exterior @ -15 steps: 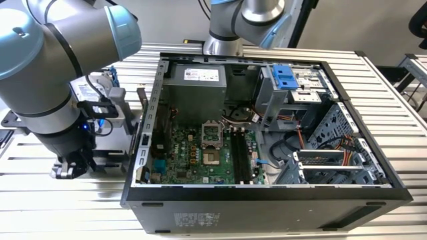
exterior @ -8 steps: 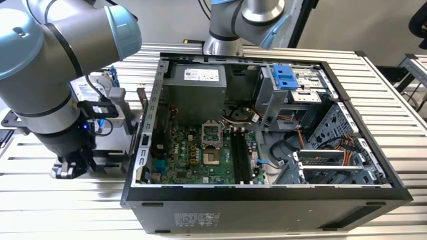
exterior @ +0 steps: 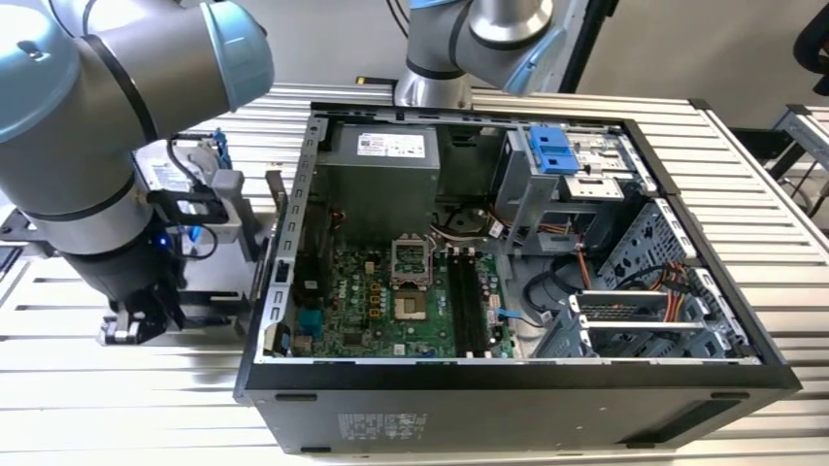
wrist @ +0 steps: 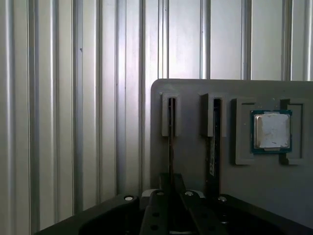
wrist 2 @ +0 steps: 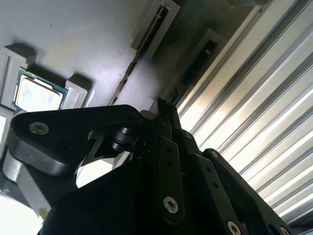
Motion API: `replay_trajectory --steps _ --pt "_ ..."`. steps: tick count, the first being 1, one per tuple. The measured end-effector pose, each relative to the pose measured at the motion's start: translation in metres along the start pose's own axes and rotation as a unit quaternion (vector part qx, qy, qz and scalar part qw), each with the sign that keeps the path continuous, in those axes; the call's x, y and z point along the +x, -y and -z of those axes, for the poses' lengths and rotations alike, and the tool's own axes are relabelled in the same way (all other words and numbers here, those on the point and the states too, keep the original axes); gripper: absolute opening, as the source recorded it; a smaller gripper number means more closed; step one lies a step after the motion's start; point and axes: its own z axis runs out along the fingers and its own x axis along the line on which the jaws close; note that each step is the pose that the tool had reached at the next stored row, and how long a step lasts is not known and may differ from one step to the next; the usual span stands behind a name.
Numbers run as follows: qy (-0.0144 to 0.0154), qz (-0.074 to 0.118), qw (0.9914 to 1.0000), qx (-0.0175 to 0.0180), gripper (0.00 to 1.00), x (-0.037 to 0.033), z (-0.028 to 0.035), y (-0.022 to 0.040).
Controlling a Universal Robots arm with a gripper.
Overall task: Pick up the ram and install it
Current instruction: 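Pick up the ram and move it above insertion slot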
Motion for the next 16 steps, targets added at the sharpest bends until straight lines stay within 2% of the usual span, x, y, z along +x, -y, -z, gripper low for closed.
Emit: replay_trajectory --steps 16 --pt "0.0001 0.0 1.0 0.0001 0.0 -0.0009 0.0344 -0.0014"
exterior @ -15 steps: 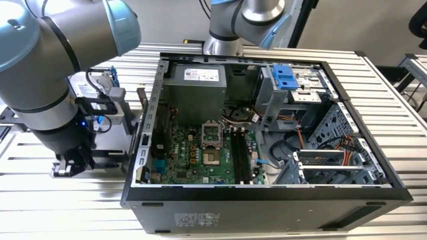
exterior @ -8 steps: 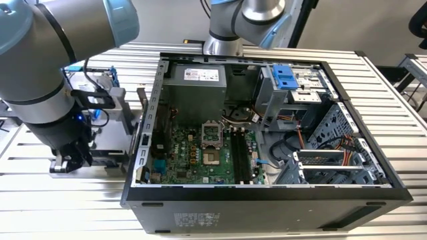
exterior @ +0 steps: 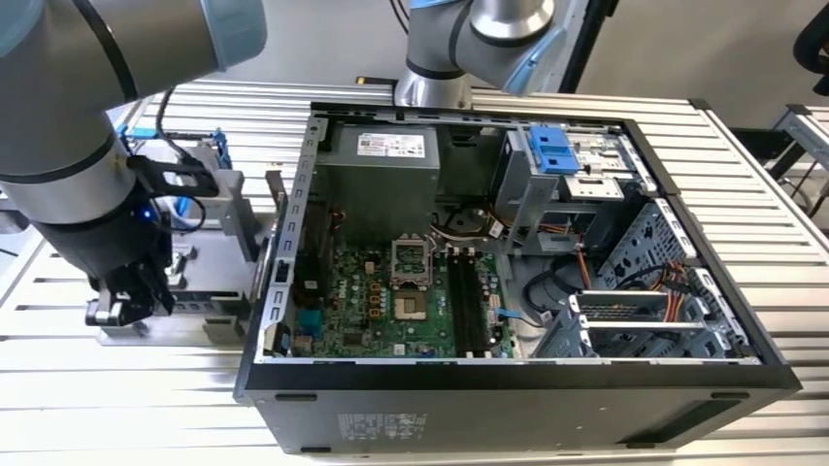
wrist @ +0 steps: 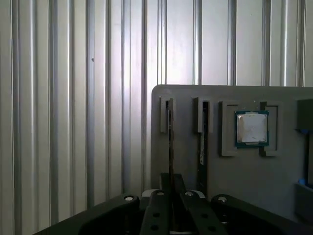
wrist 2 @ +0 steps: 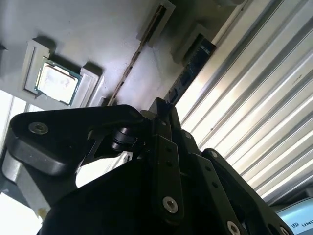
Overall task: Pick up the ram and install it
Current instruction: 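Pick up the ram and move it above insertion slot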
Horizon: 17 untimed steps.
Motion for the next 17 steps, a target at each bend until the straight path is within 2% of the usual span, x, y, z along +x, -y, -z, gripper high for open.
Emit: replay_trajectory --steps 9,17 --pt "0.0 0.0 1.0 0.0003 0.0 -0.0003 0.0087 -0.0006" --pt "0.0 0.0 1.0 0.0003 0.0 -0.0007 0.0236 -0.0013"
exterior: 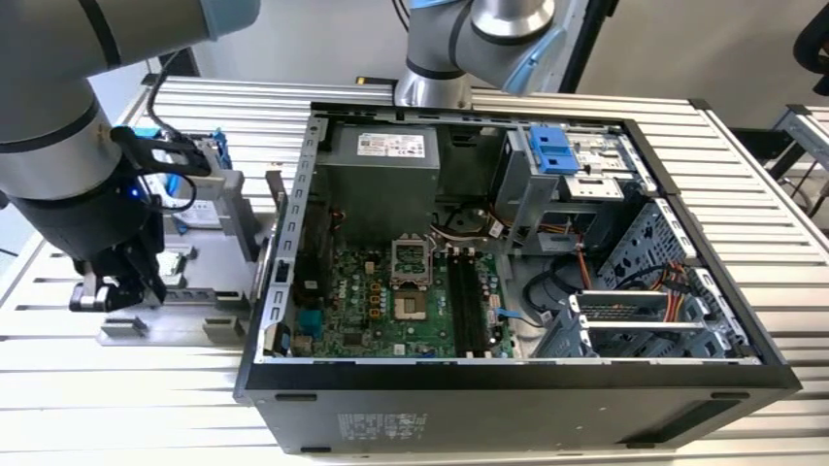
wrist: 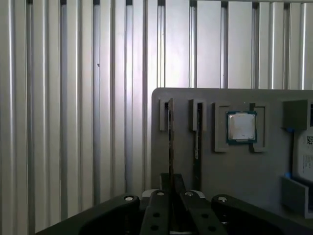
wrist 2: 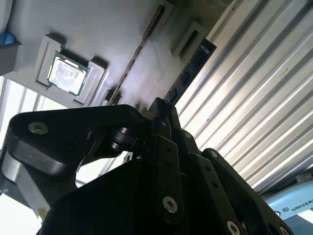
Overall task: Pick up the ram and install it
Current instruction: 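Pick up the ram and move it above insertion slot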
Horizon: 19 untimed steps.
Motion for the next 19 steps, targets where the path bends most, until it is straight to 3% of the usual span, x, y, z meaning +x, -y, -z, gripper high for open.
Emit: replay_trajectory --steps 19 --pt "0.0 0.0 1.0 0.0 0.0 -0.0011 0.041 -0.0017"
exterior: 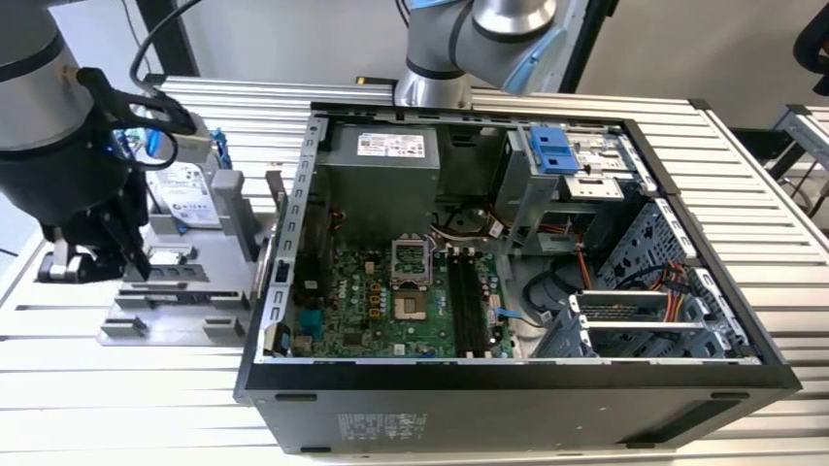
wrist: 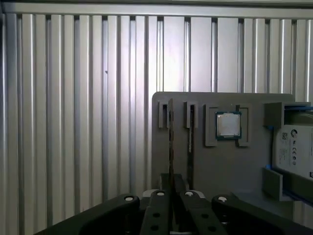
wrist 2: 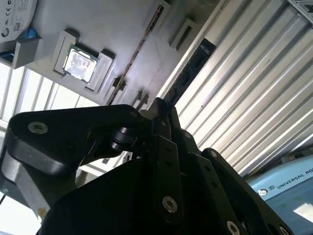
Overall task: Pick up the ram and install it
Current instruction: 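Pick up the ram and move it above insertion slot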
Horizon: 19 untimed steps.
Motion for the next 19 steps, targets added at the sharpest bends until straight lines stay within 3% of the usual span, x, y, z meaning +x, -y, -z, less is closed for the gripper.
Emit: replay_trajectory --steps 19 --pt "0.0 0.0 1.0 0.0 0.0 -0.0051 0.0431 -0.0019"
